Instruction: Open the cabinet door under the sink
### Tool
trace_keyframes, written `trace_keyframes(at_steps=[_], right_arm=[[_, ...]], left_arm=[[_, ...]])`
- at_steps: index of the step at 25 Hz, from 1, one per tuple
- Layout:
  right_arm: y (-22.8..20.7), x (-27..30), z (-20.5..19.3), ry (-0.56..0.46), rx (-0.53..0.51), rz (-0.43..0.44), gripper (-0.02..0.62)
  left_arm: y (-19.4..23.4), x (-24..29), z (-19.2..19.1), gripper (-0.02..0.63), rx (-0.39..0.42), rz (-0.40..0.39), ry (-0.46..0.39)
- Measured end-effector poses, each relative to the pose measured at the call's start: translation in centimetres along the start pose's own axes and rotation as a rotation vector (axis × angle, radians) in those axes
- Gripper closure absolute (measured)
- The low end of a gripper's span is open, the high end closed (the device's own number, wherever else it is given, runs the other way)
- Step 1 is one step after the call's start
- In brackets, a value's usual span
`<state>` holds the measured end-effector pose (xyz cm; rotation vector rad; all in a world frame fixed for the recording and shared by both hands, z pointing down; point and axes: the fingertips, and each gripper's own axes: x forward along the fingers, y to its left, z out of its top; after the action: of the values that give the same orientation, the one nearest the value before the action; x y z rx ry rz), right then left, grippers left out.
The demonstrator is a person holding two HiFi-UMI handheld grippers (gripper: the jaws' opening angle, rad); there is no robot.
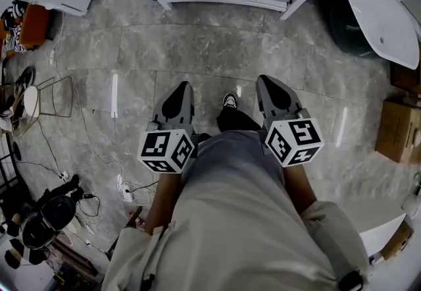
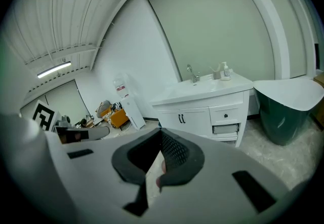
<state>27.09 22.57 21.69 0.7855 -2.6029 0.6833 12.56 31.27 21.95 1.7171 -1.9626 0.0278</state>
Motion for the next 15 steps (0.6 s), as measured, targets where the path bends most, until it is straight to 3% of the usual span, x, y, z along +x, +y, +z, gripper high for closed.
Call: trace_keyframes(at_steps=[7, 15], right_arm=[[-1.5, 0.8, 1.2, -0.029, 0.004, 0.045, 0.588], [-3.1, 0.8, 1.0, -0.014, 0.031, 0.036, 0.588]], left_arm=[[-0.6, 2.1, 0.0, 0.607, 0.009, 0.014, 0.005], [-1.9, 3.3, 0.0, 0.607, 0.020, 0.004, 0.023]])
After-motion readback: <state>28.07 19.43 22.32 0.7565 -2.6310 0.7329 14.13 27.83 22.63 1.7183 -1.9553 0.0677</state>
